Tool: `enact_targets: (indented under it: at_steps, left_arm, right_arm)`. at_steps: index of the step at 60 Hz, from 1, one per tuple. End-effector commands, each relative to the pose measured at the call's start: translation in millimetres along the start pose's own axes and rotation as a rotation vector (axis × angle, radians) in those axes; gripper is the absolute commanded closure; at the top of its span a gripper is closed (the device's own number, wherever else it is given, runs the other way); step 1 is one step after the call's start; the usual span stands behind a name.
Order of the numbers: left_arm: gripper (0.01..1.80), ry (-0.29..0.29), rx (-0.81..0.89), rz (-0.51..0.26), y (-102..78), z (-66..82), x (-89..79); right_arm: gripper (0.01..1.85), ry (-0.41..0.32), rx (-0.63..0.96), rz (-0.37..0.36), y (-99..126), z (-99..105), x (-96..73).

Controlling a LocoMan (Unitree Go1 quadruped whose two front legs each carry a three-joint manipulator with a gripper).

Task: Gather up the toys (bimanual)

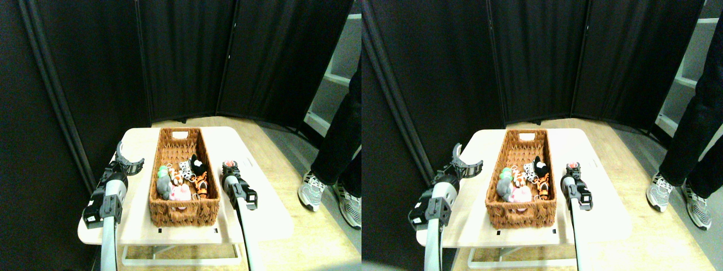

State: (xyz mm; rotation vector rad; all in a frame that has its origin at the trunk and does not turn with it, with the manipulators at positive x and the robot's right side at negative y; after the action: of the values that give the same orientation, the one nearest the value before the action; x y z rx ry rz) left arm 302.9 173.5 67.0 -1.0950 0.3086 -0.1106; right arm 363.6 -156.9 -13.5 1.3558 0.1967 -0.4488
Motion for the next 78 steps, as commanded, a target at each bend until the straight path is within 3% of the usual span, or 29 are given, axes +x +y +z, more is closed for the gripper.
enact_targets:
  at_steps: [1,18,20,23,29,34,43,53,60,78]
  left_arm:
    - [1.13,-0.016,0.015,-0.049,-10.1,1.3,-0.5]
    - [1.21,0.007,0.005,-0.064,-4.1,-0.9,2.2]
    - [1.24,0.011,0.007,-0.064,-2.1,-1.1,2.6]
    - [1.28,0.012,-0.002,-0.06,1.2,-0.9,3.0]
    - [1.35,0.004,0.0,-0.053,4.9,-1.8,2.6]
    - [1.52,0.005,-0.009,-0.065,10.1,-0.9,3.6]
    - [1.58,-0.006,-0.004,-0.065,16.7,0.6,3.1]
    - [1.61,-0.023,-0.03,-0.07,26.7,2.2,3.2]
    - [1.61,-0.037,-0.037,-0.064,32.3,3.0,3.3]
    - [1.62,-0.053,-0.033,-0.079,36.1,4.2,0.1]
  right_arm:
    - [1.82,0.017,0.03,0.075,14.5,2.4,-7.3]
    - [1.85,0.103,-0.039,0.19,53.4,0.9,-41.3]
    - [1.83,0.152,-0.072,0.224,60.8,-0.4,-47.4]
    - [1.83,0.167,-0.1,0.248,70.6,-3.5,-53.6]
    - [1.82,0.2,-0.132,0.271,84.1,-9.4,-61.8]
    - [1.78,0.234,-0.176,0.299,99.5,-18.5,-71.3]
    - [1.79,0.269,-0.175,0.294,113.1,-35.7,-83.9]
    - [1.77,0.352,-0.171,0.319,118.9,-56.4,-85.2]
    - [1.78,0.369,-0.135,0.31,120.7,-71.2,-85.5]
    - [1.76,0.449,-0.082,0.268,105.5,-101.9,-78.3]
